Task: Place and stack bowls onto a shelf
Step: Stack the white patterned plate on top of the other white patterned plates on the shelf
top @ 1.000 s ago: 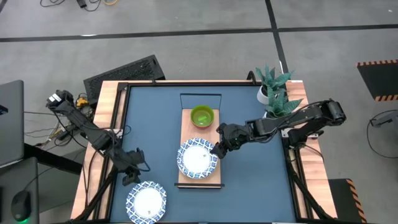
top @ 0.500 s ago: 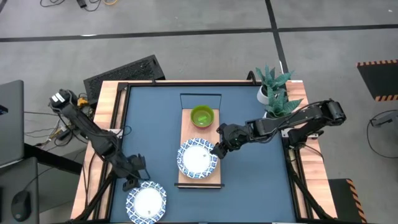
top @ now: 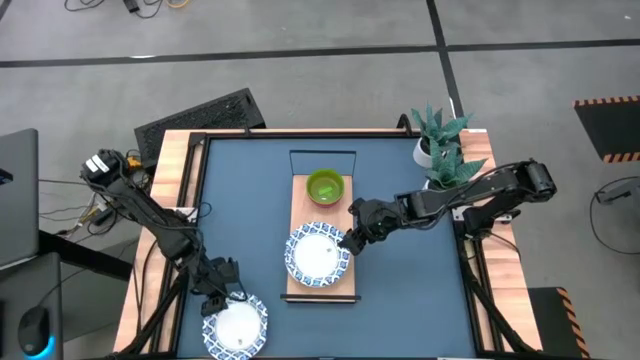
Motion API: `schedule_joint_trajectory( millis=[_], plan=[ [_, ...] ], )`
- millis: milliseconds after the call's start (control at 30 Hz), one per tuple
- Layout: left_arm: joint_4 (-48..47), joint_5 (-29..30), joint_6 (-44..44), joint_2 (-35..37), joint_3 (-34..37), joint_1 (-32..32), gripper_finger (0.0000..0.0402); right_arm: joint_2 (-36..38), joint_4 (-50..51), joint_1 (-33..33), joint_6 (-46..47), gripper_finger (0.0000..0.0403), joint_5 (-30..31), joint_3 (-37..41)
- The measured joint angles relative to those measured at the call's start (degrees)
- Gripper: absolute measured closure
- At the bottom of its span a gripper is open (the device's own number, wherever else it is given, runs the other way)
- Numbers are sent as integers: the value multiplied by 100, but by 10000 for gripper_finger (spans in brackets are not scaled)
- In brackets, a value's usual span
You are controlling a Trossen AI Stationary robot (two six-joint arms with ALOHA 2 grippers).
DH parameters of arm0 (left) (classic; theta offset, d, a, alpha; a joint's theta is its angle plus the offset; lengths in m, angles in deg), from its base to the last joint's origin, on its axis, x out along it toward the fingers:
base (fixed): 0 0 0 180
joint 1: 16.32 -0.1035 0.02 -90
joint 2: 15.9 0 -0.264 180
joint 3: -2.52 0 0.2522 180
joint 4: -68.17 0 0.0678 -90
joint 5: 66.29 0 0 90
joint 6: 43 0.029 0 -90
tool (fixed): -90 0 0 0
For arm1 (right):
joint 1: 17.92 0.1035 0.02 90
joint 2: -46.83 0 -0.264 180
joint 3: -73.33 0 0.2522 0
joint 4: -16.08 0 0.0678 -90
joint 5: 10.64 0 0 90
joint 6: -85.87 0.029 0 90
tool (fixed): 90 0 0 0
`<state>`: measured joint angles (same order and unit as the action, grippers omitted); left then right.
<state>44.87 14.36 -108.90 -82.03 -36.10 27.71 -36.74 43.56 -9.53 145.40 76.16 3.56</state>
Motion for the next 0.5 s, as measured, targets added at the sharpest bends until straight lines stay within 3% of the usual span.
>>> schedule_joint_trajectory(
  millis=[233, 500],
  plan=[
    [9, 11, -245, 2, -1, 0, 380, 0, 2, 0, -4, 180, -1, 0],
    [-13, -44, -915, 75, -1, -2, 399, 0, 4, 0, -11, 180, -1, 0]
  ],
)
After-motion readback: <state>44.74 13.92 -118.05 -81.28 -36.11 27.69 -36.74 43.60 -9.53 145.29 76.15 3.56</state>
